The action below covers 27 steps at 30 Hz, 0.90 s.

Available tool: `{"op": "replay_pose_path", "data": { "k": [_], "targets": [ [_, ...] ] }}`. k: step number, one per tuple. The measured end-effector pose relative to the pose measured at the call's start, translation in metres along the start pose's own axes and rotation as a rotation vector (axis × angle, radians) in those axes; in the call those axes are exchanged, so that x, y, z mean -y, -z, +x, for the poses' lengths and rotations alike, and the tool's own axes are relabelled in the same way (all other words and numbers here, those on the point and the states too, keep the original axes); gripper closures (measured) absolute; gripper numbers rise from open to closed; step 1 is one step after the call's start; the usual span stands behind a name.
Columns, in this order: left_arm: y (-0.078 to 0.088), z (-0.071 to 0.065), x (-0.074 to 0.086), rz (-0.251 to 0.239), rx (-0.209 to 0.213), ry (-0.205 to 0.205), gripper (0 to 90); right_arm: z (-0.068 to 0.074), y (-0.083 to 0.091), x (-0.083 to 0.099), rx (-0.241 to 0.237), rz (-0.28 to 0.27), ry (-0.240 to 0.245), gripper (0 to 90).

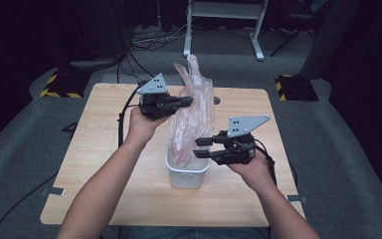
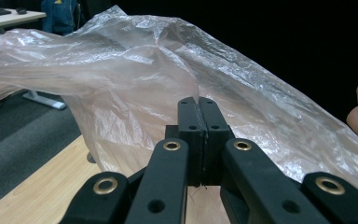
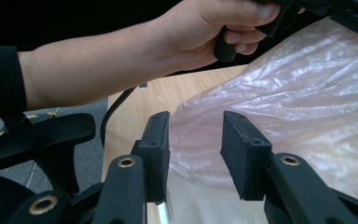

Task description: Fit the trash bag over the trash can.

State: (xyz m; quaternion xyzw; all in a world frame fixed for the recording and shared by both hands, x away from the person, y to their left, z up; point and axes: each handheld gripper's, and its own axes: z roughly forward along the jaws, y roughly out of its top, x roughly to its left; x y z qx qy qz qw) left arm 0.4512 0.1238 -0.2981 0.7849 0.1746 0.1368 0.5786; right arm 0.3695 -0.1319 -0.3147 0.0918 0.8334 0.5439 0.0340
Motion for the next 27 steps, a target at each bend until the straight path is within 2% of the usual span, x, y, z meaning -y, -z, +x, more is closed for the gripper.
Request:
{"op": "replay_pose_path", "data": {
  "k": [3,8,13,20,24,27],
  "targets": [
    [0.000,-0.002,0.000,-0.004,-0.004,-0.010,89.5,0.001,-0.012,0.002,0.002,0.031,0.001,62.3],
    [0.001,-0.004,0.002,-0.020,0.009,-0.004,89.5,-0.004,-0.030,0.016,0.040,0.133,-0.012,62.3],
    [0.003,-0.009,0.011,-0.023,0.019,-0.012,89.4,-0.007,-0.035,0.026,0.067,0.177,-0.030,62.4],
    [0.010,-0.023,0.024,-0.028,0.044,-0.029,89.3,-0.006,-0.024,0.032,0.077,0.183,-0.052,61.7],
    [0.014,-0.030,0.034,-0.015,0.049,-0.031,89.0,-0.001,-0.009,0.036,0.096,0.134,-0.063,59.6],
    [0.016,-0.034,0.042,-0.002,0.069,-0.023,88.8,0.001,0.004,0.038,0.120,0.098,-0.070,58.9]
  ]
}}
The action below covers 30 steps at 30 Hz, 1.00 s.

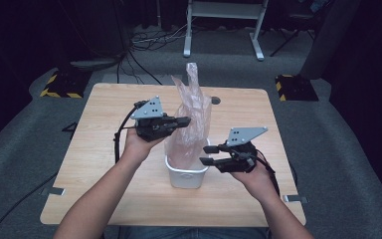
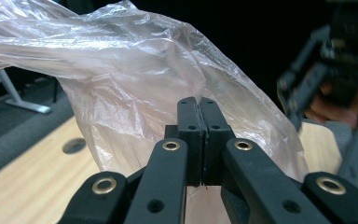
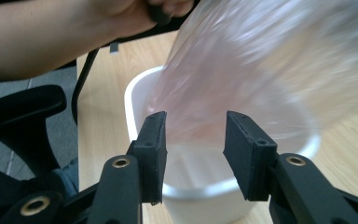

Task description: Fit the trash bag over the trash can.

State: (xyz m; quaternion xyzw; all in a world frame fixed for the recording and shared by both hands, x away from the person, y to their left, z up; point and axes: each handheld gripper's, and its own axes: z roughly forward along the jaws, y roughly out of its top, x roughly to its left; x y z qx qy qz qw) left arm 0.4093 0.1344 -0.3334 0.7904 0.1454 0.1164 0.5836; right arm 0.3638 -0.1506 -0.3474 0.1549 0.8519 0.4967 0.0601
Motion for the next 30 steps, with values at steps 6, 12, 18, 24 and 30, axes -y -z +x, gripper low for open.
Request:
{"op": "replay_pose_path", "data": {
  "k": [6,12,18,24,30],
  "targets": [
    [0.001,-0.012,0.016,0.034,0.014,0.003,85.1,-0.009,0.016,0.006,0.031,-0.022,-0.040,58.8],
    [0.008,-0.019,0.027,0.059,-0.008,0.013,55.7,-0.011,0.017,0.008,0.041,-0.021,-0.049,58.0],
    [0.034,-0.021,0.030,0.017,-0.029,0.023,46.9,-0.015,0.018,0.003,0.037,-0.032,-0.060,58.0],
    [0.054,-0.007,0.038,-0.007,0.011,0.061,46.6,-0.022,0.019,0.001,0.035,-0.051,-0.072,57.2],
    [0.060,0.014,0.048,-0.006,0.069,0.101,45.9,-0.034,0.019,-0.001,0.040,-0.082,-0.078,57.7]
  ]
}}
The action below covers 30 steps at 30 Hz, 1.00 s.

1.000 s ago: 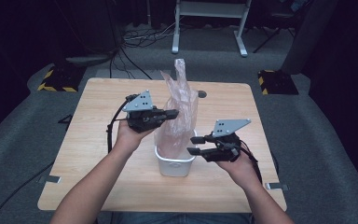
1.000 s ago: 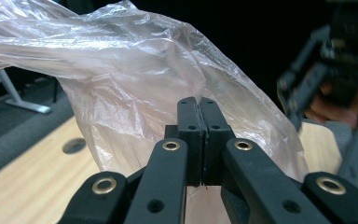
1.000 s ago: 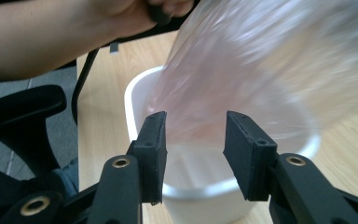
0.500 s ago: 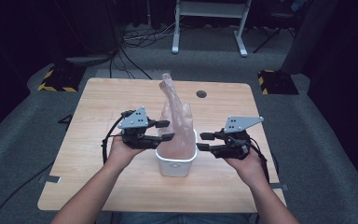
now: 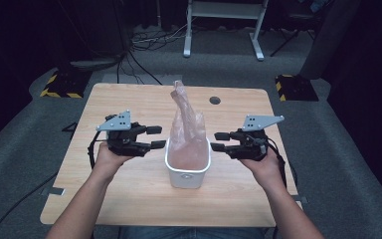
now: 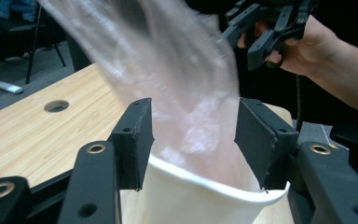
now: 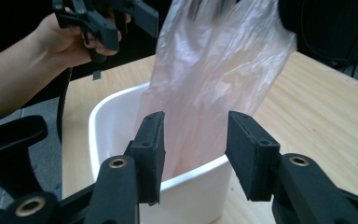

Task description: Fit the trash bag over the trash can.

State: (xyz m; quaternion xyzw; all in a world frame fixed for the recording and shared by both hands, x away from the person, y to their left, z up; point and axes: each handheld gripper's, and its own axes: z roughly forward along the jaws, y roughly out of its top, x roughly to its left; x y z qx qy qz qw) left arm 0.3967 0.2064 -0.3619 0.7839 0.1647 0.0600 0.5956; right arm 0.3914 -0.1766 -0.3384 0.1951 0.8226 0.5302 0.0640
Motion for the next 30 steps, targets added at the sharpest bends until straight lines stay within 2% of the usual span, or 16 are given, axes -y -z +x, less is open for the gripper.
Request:
{"op": "replay_pose_path", "data": {
  "k": [4,8,11,14,16,20,23,24,25,28,30],
  "targets": [
    [-0.002,0.007,0.003,0.016,0.006,0.033,41.5,-0.007,-0.004,-0.004,0.032,-0.002,0.004,58.7],
    [-0.009,0.010,0.005,0.024,0.002,0.035,38.6,-0.014,-0.010,-0.008,0.078,-0.004,-0.012,62.9],
    [-0.015,0.011,0.005,0.035,0.007,0.049,41.4,-0.017,-0.016,-0.009,0.103,0.000,-0.013,65.9],
    [-0.019,0.011,0.004,0.040,-0.002,0.045,48.9,-0.017,-0.026,-0.009,0.088,0.021,-0.018,66.3],
    [-0.021,0.010,0.003,0.035,-0.011,0.042,55.1,-0.014,-0.032,-0.009,0.050,0.021,-0.019,66.3],
    [-0.022,0.007,0.001,0.036,-0.046,0.041,74.9,0.003,-0.041,-0.012,-0.027,0.020,0.033,65.8],
    [-0.023,0.006,0.000,0.046,-0.051,0.056,84.6,0.013,-0.043,-0.012,-0.059,0.021,0.052,62.5],
    [-0.022,0.006,-0.001,0.049,-0.052,0.050,87.4,0.014,-0.042,-0.011,-0.068,0.016,0.053,61.1],
    [-0.021,0.005,-0.001,0.045,-0.050,0.041,89.9,0.016,-0.041,-0.011,-0.074,0.011,0.051,59.6],
    [-0.019,-0.001,-0.004,0.035,-0.037,0.020,90.0,0.018,-0.037,-0.012,-0.095,-0.004,0.051,51.4],
    [-0.019,-0.005,-0.006,0.029,-0.027,0.009,90.0,0.020,-0.035,-0.012,-0.099,-0.018,0.055,49.3]
  ]
}}
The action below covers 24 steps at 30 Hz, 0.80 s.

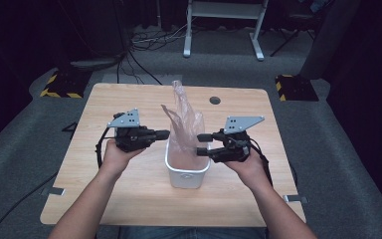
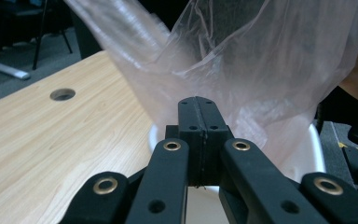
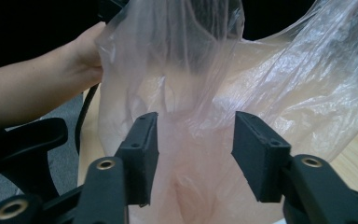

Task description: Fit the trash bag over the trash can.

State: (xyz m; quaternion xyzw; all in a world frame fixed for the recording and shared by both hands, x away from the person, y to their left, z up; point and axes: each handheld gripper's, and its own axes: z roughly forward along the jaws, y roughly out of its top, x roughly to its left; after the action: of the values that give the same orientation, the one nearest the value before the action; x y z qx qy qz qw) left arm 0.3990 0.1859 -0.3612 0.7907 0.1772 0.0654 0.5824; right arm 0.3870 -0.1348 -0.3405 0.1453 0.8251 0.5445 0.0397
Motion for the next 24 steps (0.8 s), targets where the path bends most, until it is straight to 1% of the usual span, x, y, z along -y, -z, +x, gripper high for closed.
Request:
{"op": "replay_pose_path", "data": {
  "k": [2,3,4,5,6,7,8,9,10,11,13,16,17,18,19,21,22,24],
  "targets": [
    [-0.001,-0.004,-0.002,0.001,0.014,-0.010,89.9,0.001,-0.001,-0.001,-0.004,-0.004,0.004,47.7],
    [-0.001,-0.005,-0.002,0.002,0.014,-0.013,89.7,0.002,-0.002,-0.001,-0.015,-0.001,0.004,47.7],
    [-0.002,-0.006,-0.002,0.001,-0.001,-0.009,83.5,0.003,-0.005,-0.001,-0.032,-0.001,0.007,47.9],
    [-0.002,-0.005,-0.003,0.001,-0.019,-0.003,69.9,0.006,-0.008,-0.001,-0.055,0.001,0.017,48.3],
    [-0.003,-0.003,-0.002,0.001,-0.019,0.022,60.6,0.009,-0.011,-0.001,-0.078,0.007,0.033,49.1],
    [-0.003,0.000,-0.002,0.001,-0.018,0.034,56.3,0.013,-0.014,-0.001,-0.097,0.015,0.049,49.3],
    [-0.003,0.004,-0.001,-0.005,-0.026,0.046,53.1,0.016,-0.016,-0.001,-0.116,0.023,0.061,49.8],
    [-0.003,0.006,0.000,-0.007,-0.017,0.062,49.1,0.019,-0.019,-0.002,-0.139,0.028,0.073,50.2],
    [-0.003,0.008,0.000,-0.014,0.005,0.080,47.0,0.021,-0.020,-0.002,-0.145,0.031,0.081,50.2],
    [-0.004,0.010,0.001,-0.014,0.021,0.081,46.4,0.023,-0.021,-0.003,-0.141,0.035,0.090,50.1],
    [-0.007,0.009,0.000,-0.016,0.040,0.063,49.0,0.024,-0.022,-0.004,-0.133,0.042,0.092,50.0],
    [-0.013,0.008,-0.001,-0.009,0.055,0.050,57.9,0.020,-0.022,-0.004,-0.123,0.040,0.076,49.9],
    [-0.014,0.008,-0.001,-0.006,0.059,0.043,64.6,0.019,-0.021,-0.004,-0.116,0.041,0.072,49.8],
    [-0.016,0.008,-0.002,-0.003,0.055,0.031,70.4,0.018,-0.021,-0.003,-0.111,0.041,0.066,49.8],
    [-0.017,0.007,-0.002,-0.002,0.053,0.032,75.4,0.017,-0.020,-0.003,-0.108,0.039,0.062,49.8],
    [-0.018,0.005,-0.004,0.005,0.045,0.017,86.2,0.016,-0.019,-0.002,-0.087,0.041,0.060,49.8],
    [-0.018,0.004,-0.004,0.004,0.039,0.015,89.6,0.015,-0.018,-0.002,-0.077,0.041,0.057,50.0],
    [-0.018,0.000,-0.005,0.009,0.033,-0.003,90.0,0.013,-0.016,-0.002,-0.060,0.039,0.051,50.6]
  ]
}}
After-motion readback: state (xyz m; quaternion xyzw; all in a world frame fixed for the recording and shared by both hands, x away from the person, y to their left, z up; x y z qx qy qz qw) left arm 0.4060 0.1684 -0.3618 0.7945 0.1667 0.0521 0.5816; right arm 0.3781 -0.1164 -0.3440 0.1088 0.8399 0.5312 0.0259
